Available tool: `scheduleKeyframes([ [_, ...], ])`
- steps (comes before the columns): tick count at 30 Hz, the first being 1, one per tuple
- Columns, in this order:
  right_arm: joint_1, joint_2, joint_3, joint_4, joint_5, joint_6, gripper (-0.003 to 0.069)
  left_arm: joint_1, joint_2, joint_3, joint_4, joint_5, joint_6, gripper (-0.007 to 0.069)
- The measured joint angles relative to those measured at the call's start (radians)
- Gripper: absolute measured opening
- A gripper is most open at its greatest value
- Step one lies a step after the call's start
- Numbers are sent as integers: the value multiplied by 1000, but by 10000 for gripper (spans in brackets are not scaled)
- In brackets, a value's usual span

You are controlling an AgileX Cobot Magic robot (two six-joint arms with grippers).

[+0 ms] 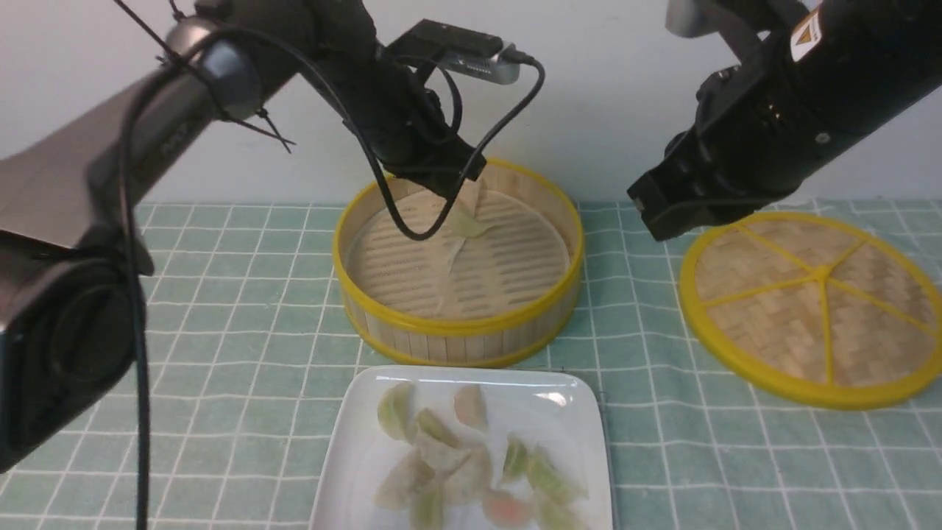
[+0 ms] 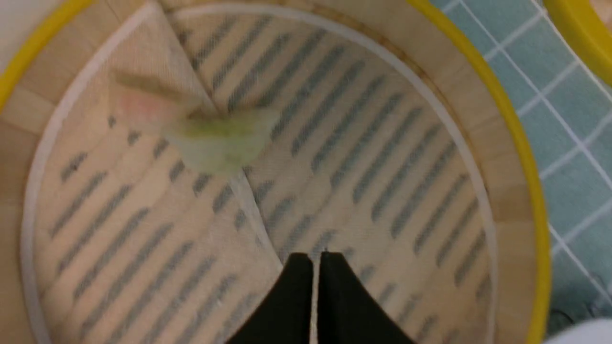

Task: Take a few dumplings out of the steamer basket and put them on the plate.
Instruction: Use the left arm to grab a dumpling from the steamer

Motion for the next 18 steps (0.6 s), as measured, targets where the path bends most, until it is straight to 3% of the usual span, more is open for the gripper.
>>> scheduleKeyframes([
  [1, 0, 0, 0, 0, 0, 0, -15, 0, 6, -5, 0, -6, 2, 31],
  [4, 0, -1, 0, 11, 0, 0, -15, 0, 96, -60, 1, -72, 8, 150],
  [11, 0, -1, 0, 13, 0, -2, -15, -1, 211, -70, 1, -245, 10, 495],
  [15, 0, -1, 0, 13, 0, -2, -15, -2, 247, -71, 3, -269, 6, 552],
  [17, 0, -1, 0, 13, 0, -2, -15, -2, 248, -73, 2, -275, 6, 535],
  [18, 0, -1, 0, 13, 0, -3, -15, -2, 248, -74, 3, -273, 3, 466],
])
